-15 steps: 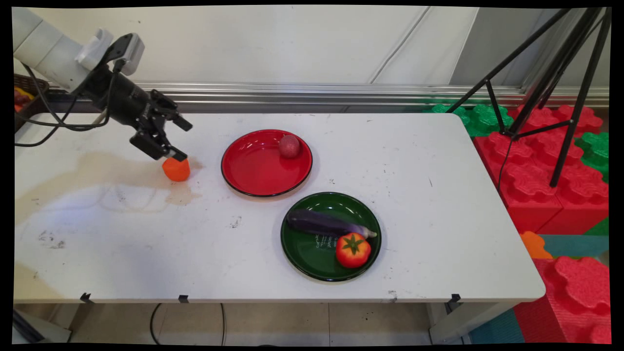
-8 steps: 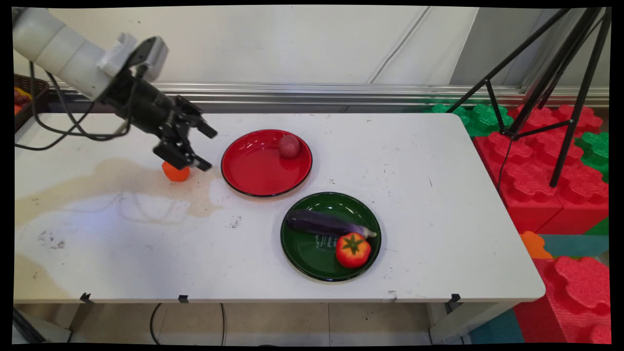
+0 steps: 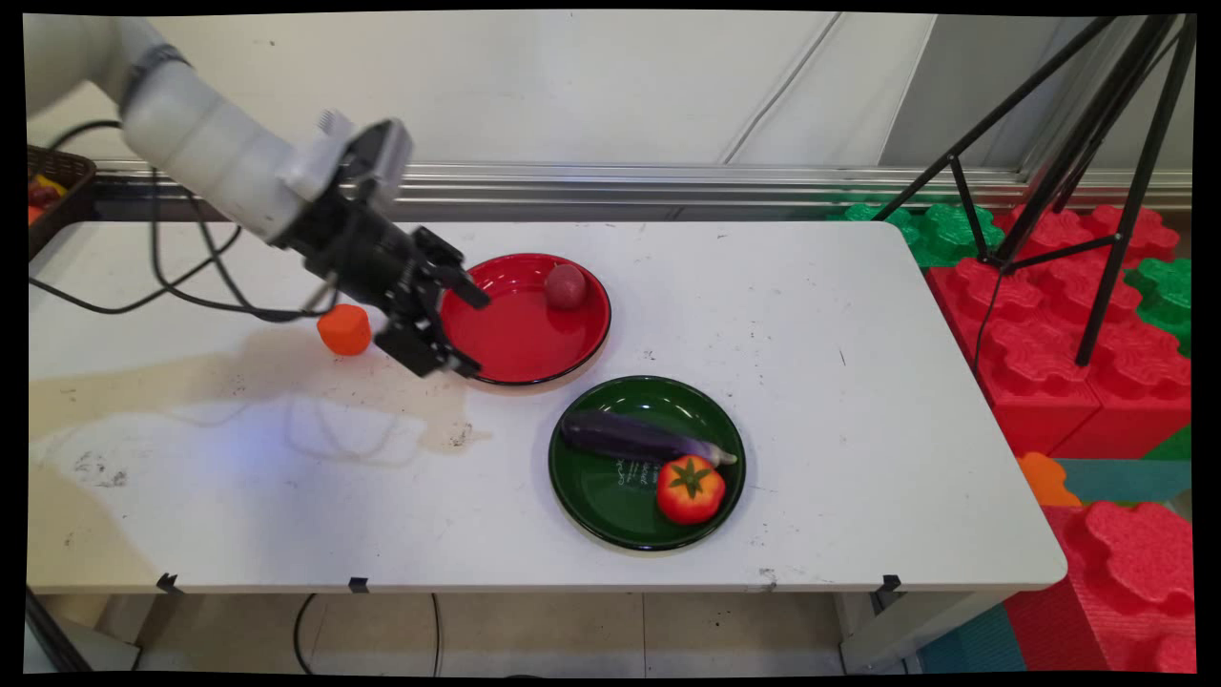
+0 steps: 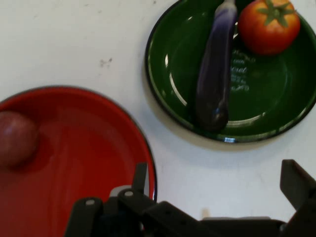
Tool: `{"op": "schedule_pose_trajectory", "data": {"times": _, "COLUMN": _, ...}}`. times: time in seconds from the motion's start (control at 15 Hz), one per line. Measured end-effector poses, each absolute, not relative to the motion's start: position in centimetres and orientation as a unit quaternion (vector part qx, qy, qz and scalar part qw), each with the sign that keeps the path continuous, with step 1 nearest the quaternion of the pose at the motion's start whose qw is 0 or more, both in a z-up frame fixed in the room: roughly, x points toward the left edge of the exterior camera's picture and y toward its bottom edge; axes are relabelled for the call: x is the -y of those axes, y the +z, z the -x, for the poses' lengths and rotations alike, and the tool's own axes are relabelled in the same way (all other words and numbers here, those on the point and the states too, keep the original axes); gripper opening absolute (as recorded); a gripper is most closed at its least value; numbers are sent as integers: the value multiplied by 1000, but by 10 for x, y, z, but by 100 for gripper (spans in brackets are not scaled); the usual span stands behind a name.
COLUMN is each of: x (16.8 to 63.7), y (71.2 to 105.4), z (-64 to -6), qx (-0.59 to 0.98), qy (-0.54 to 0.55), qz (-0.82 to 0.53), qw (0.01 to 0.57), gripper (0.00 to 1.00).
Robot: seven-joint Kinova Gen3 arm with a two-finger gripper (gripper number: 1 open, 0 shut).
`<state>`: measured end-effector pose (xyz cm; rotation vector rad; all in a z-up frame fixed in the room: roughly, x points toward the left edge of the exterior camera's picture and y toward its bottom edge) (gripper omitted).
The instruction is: Pick up the eggplant from the green plate
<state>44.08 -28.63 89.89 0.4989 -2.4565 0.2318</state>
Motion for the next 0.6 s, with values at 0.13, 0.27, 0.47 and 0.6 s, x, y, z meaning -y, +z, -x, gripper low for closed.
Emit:
{"op": "schedule_pose_trajectory", "data": {"times": 0.13, "x": 291, "y": 891, "z": -426, "qx": 929, "qy": 85, "qz": -186, "qw": 308, "gripper": 100}}
{"op": "schedule_pose_trajectory", "data": {"times": 0.27, "x": 297, "y": 883, "z": -412, "qx": 930, "qy": 82, "qz": -185, "qw": 308, "gripper": 100}}
{"op": "schedule_pose_trajectory", "data": {"times": 0.47, "x": 306, "y": 869, "z": -392, "qx": 932, "qy": 76, "qz": -181, "qw": 305, "gripper": 100}}
{"op": "schedule_pose_trajectory", "data": {"times": 0.6, "x": 312, "y": 859, "z": -380, "qx": 934, "qy": 71, "qz": -178, "qw": 301, "gripper": 100}}
